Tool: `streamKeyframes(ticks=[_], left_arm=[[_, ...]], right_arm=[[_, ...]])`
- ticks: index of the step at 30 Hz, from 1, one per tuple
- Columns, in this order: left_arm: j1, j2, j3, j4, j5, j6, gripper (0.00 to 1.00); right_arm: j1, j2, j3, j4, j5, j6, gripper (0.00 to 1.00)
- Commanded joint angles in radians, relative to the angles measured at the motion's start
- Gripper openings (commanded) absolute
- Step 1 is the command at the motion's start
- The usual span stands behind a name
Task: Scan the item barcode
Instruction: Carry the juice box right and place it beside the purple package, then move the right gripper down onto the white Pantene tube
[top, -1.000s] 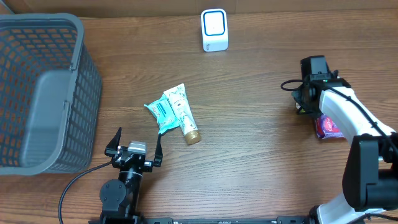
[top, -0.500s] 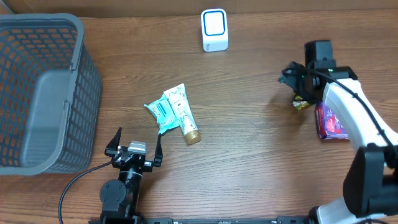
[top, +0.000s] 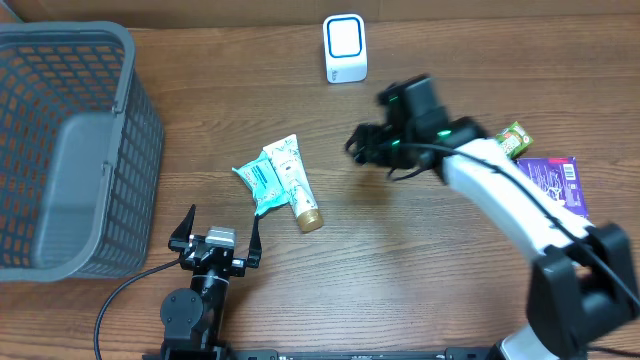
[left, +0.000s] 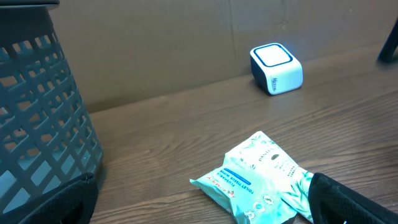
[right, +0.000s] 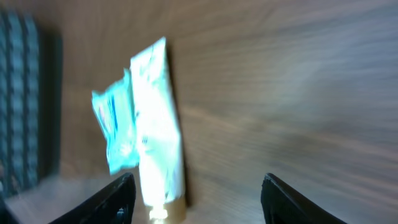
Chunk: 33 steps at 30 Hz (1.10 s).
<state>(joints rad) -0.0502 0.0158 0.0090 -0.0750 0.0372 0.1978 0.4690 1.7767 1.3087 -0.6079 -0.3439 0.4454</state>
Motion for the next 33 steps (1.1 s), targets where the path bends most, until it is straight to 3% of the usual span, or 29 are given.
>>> streamKeyframes(ticks=[1, 6, 12, 23, 27, 29, 33], left_arm=[[0.006, -0.005, -0.004, -0.002, 0.0, -0.003, 1.0], [0.006, -0.005, -0.004, -0.002, 0.0, -0.003, 1.0], [0.006, -0.005, -0.004, -0.002, 0.0, -0.003, 1.0], [0.006, -0.005, -0.004, -0.002, 0.0, -0.003, 1.0], [0.006, -0.005, -0.004, -0.002, 0.0, -0.003, 1.0], [0.006, -0.005, -0.004, -0.002, 0.0, -0.003, 1.0], [0.006, -0.005, -0.004, -0.002, 0.0, -0.003, 1.0]], right_arm=[[0.056, 0.066, 0.06, -0.02, -0.017, -0.063, 0.65], [0.136, 0.137, 0.153, -0.082, 0.084, -0.115, 0.66], [0.214, 0.23, 0.168, -0.04, 0.089, -0.141, 0.66], [0.28, 0.282, 0.168, -0.001, 0.14, -0.158, 0.56], [0.282, 0.294, 0.168, -0.003, 0.163, -0.126, 0.41], [0.28, 0.294, 0.168, -0.006, 0.173, -0.103, 0.27], [0.264, 0.294, 0.168, -0.002, 0.176, -0.074, 0.13]])
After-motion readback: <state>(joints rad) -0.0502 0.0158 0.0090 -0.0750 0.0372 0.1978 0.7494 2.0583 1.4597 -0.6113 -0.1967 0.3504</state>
